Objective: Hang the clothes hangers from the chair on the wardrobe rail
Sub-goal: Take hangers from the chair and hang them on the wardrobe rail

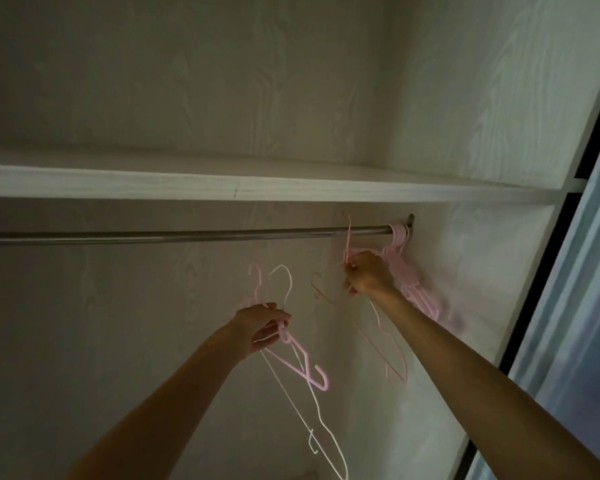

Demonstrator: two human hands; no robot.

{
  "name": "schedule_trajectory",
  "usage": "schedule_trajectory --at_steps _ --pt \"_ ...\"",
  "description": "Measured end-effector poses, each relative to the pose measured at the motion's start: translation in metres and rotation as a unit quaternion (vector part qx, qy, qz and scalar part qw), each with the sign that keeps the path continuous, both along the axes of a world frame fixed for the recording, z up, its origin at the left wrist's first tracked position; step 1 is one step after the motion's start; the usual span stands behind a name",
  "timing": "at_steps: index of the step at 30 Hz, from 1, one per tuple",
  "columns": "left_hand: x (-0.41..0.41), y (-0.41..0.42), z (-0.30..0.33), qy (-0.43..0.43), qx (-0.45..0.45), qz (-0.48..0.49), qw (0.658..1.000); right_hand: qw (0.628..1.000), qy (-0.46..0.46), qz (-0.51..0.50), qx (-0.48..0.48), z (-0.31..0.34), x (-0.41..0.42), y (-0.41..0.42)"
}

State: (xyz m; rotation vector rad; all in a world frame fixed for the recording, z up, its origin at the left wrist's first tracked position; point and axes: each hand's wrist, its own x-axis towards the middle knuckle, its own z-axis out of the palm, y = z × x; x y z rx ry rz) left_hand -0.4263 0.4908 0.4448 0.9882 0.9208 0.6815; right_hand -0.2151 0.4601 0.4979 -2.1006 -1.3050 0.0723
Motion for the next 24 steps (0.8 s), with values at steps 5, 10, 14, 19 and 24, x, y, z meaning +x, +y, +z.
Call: schedule_trajectory --at_steps 5,10,14,19,24 --pt "0.001 0.01 0.0 0.014 0.01 -0.008 1.0 0.999 -0.008 0.0 -0.053 -0.02 0.006 0.01" --pt "0.005 0.016 0.002 0.007 0.016 -0.024 1.0 0.984 -0.175 -0.024 0.035 -0.011 0.008 0.014" --pt "0.011 0.022 0.005 0.004 0.023 -0.04 0.999 0.936 -0.323 0.064 0.123 0.012 0.013 0.032" --pt "0.017 0.028 0.0 0.017 0.027 -0.043 0.999 0.909 -0.404 0.066 0.073 0.011 0.035 0.045" --pt "0.024 0.034 -0.004 0.024 0.023 -0.044 0.998 0.902 -0.426 0.021 0.063 0.014 0.073 0.035"
